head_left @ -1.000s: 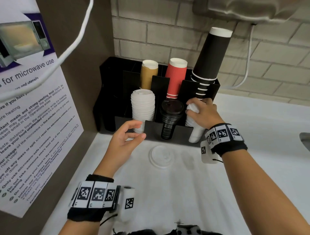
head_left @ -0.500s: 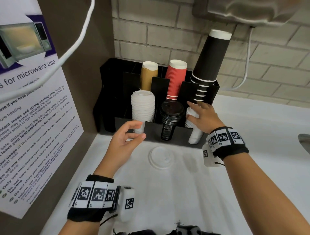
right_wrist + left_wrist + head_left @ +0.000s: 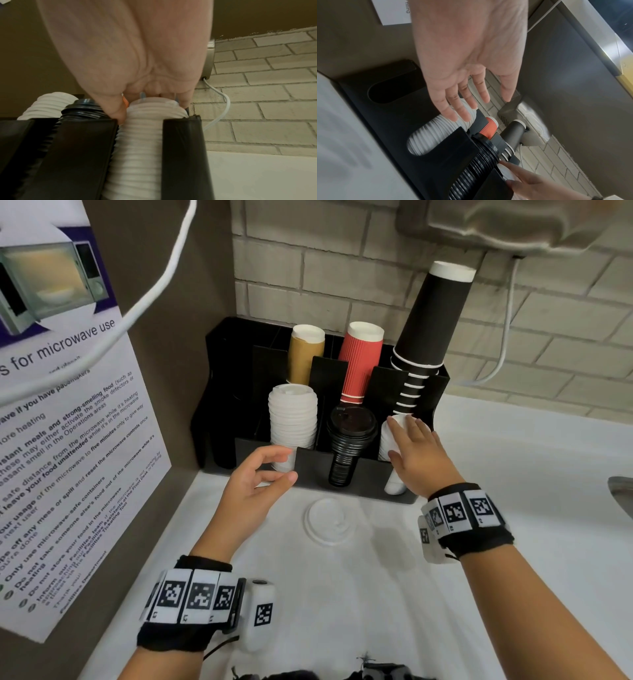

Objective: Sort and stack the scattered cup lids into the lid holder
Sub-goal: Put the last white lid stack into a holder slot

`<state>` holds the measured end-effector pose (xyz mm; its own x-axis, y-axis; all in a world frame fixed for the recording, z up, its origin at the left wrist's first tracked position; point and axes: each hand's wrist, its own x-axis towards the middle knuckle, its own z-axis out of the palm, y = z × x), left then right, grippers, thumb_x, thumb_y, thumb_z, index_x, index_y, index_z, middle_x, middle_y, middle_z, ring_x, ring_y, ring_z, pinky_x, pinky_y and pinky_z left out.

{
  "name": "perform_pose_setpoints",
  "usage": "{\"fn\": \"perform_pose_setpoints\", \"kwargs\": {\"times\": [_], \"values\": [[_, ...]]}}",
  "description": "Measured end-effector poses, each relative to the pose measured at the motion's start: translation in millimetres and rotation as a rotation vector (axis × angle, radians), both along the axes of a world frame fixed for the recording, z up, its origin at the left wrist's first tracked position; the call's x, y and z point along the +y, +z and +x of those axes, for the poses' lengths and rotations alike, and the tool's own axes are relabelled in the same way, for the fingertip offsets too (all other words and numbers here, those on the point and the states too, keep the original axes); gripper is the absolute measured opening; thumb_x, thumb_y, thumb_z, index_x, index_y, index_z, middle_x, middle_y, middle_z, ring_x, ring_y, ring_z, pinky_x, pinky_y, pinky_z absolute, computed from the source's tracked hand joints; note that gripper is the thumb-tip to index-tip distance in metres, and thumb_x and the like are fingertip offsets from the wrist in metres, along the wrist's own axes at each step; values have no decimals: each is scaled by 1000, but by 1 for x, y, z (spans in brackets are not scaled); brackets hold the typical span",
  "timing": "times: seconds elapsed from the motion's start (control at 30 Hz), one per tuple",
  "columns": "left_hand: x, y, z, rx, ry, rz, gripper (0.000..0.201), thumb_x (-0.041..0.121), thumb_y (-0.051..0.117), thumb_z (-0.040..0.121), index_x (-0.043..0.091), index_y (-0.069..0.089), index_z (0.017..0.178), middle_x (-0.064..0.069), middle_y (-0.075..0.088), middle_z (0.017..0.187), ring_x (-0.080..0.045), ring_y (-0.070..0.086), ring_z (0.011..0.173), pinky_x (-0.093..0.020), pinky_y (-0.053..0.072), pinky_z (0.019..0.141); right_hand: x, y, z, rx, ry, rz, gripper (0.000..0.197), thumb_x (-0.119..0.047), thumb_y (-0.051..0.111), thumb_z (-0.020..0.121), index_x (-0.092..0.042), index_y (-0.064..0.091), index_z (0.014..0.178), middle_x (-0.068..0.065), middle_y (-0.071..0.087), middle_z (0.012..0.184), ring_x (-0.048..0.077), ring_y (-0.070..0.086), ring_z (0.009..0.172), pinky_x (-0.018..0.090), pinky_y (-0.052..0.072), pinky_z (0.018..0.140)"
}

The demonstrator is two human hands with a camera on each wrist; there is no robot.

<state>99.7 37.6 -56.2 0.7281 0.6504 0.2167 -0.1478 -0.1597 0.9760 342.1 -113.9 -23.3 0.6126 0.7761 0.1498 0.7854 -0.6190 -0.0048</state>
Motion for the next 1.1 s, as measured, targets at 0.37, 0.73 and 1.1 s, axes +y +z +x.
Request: {"fn": "perform_pose_setpoints", "kwargs": {"times": [0.37,0.73,1.1], "values": [[-3,2,1,6,3,8,31,12,67,90,37,62,109,9,61,117,-4,64,90,-19,51,84,2,2,-6,84,-14,6,60,-23,38,101,-17,9,154,18,9,158,33,6,146,45,11,118],[-3,1,0,9,-6,18,31,15,68,90,38,62,110,4,61,119,-7,64,91,-27,50,90,30,-6,-92,423,389,-270,59,-43,59,89,-26,39,142,8,44,135,28,43,124,43,41,102],[-3,2,0,55,-22,25,28,25,72,87,44,63,106,10,63,114,-6,64,91,-28,49,90,46,-32,-93,427,224,-568,79,-47,71,77,-41,28,143,13,36,128,36,45,117,37,43,84]]}}
